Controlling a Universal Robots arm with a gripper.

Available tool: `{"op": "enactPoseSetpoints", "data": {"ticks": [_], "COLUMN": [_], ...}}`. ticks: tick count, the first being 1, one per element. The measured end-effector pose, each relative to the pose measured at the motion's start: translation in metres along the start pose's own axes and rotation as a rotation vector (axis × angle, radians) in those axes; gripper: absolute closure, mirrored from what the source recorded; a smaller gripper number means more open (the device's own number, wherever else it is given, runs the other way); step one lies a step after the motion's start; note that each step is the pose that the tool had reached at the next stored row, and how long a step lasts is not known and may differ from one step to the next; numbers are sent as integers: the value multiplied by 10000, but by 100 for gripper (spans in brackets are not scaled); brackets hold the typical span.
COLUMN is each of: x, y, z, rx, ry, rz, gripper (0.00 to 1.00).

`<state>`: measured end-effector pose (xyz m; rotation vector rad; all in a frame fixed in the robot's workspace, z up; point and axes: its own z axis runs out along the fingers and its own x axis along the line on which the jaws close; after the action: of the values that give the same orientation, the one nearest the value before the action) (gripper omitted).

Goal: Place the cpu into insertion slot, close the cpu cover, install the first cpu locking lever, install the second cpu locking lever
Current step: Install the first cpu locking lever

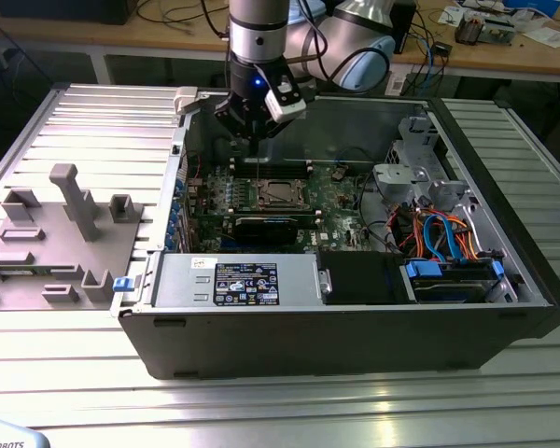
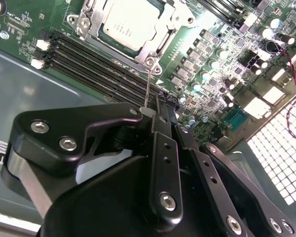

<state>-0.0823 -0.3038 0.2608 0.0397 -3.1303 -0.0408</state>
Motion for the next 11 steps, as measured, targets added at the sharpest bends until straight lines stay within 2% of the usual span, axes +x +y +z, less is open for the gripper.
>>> {"op": "enactPoseSetpoints", "data": {"ticks": [11], "x": [-41], "y": [-1], "z": [2], "rx": [0], "ry": [0], "rz": [0], "gripper": [89]}}
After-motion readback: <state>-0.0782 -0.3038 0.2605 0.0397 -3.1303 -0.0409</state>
